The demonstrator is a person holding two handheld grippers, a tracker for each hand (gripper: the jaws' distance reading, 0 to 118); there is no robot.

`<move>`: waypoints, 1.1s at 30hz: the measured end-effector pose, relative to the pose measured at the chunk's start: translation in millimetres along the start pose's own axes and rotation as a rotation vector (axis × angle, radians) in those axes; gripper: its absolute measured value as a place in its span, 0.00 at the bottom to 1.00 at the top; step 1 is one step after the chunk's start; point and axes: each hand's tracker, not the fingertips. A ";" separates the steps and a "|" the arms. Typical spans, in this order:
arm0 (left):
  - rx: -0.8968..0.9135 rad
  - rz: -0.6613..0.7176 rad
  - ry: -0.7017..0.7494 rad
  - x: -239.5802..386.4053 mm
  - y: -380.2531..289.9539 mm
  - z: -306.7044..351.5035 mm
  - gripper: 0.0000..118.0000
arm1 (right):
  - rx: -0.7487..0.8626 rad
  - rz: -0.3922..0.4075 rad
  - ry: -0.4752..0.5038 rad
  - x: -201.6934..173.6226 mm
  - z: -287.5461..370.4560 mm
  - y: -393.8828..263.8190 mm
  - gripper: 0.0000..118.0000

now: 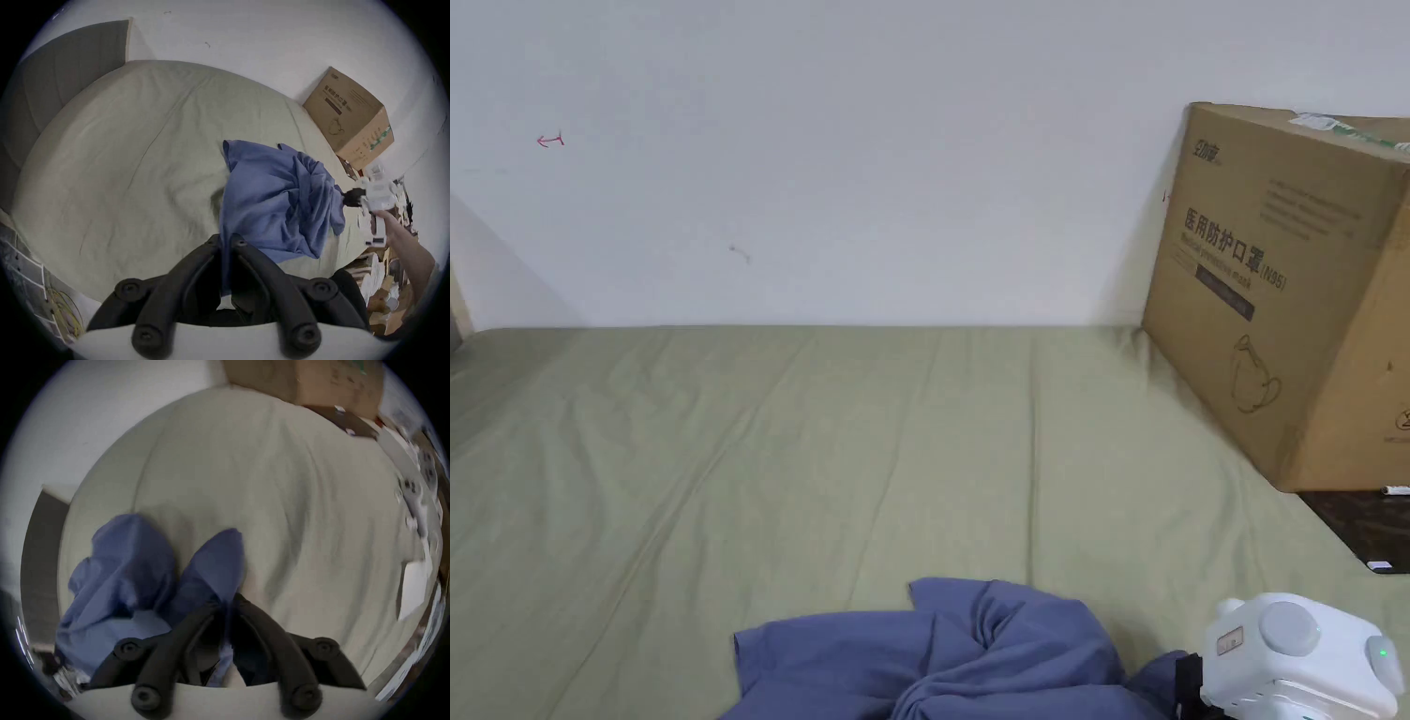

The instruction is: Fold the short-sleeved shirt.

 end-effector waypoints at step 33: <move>0.539 -0.211 -0.159 105.3 241.9 181.4 0.04 | 0.726 0.113 0.118 -24.3 405.1 83.2 0.02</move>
